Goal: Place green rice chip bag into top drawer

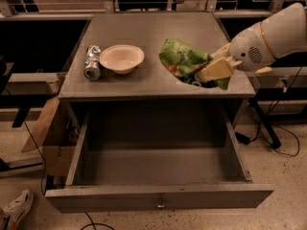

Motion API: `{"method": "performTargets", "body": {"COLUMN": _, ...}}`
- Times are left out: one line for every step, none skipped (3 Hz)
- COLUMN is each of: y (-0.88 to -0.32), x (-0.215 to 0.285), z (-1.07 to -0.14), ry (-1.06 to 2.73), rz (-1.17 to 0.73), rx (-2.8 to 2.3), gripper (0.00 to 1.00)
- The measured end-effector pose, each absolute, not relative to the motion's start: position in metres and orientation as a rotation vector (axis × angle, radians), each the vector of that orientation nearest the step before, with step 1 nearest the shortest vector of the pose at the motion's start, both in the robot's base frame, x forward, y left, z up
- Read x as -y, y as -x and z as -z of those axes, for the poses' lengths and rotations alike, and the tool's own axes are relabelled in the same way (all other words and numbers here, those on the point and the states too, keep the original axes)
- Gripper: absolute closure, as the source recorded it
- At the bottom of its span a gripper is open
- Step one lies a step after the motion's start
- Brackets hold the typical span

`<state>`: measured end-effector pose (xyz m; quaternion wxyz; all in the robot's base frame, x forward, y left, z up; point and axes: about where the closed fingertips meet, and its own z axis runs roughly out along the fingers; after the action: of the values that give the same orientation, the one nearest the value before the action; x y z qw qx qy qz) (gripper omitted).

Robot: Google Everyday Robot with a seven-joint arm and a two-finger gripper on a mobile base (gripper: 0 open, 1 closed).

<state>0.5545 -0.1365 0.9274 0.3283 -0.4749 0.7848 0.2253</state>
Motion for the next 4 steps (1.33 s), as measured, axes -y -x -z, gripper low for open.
{"method": "performTargets", "body": {"y": -0.507, "x": 0.121, "z": -0.904, "ry": 1.549, "rz": -0.665, "rx": -2.024, "gripper": 1.0}}
{"method": "performTargets", "body": {"y": -0.44, "x": 0.12, "z": -0.848, "ry": 1.838, "rz": -0.702, "rx": -2.187, "gripper": 1.0}}
{"method": "performTargets", "body": {"y": -0.423, "x": 0.125, "z": -0.824, "ry": 1.883, "rz": -0.731, "rx": -2.237, "gripper": 1.0}}
{"method": "performTargets", "body": {"y": -0.424, "x": 0.124, "z": -0.824, "ry": 1.881, "rz": -0.73, "rx": -2.235, "gripper": 1.0}}
